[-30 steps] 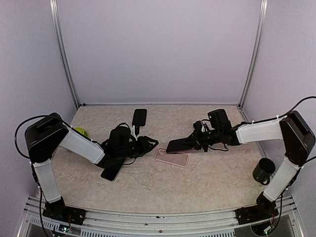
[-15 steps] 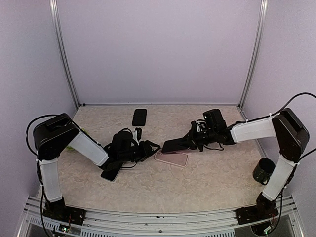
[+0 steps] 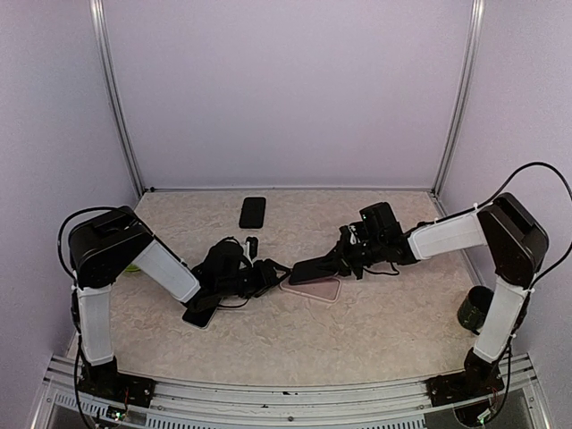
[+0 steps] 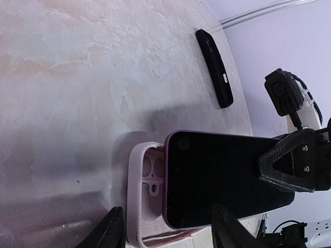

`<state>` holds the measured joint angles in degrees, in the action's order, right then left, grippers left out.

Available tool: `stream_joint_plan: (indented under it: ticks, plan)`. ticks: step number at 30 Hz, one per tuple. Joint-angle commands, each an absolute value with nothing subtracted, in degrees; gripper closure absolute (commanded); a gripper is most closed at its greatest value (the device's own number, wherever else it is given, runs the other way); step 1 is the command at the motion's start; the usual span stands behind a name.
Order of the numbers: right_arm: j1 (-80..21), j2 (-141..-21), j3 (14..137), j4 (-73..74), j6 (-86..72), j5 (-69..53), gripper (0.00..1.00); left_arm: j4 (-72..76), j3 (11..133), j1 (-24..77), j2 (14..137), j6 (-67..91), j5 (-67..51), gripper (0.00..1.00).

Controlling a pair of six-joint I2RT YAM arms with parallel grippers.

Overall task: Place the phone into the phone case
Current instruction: Install the phone into the phone case.

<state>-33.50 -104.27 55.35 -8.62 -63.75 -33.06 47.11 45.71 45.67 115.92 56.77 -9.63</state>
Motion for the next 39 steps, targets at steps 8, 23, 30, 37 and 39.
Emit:
stream_joint_plan:
  ticks: [8,23,30,37,39]
  plan:
    - [-34.5,-106.3,57.3,-12.3,-64.3,-35.3,1.0,48.1,48.1,45.2,118.6,56.5,-9.8,0.44]
    - [-34.5,-108.6,54.9,-15.9,-68.4,-38.1,1.0,51.0,47.4,45.6,119.8,57.5,-10.9,0.44]
    - [-34.5,-109.9,51.1,-20.0,-73.3,-37.9,1.0,52.2,46.6,46.4,119.4,57.8,-10.9,0.44]
    - [-34.9,-111.9,50.2,-22.8,-75.3,-38.6,1.0,52.4,45.8,47.6,118.9,57.9,-11.0,0.44]
    - [-35.0,-112.6,50.6,-23.4,-75.4,-39.1,1.0,52.7,45.7,47.8,118.8,57.8,-11.2,0.44]
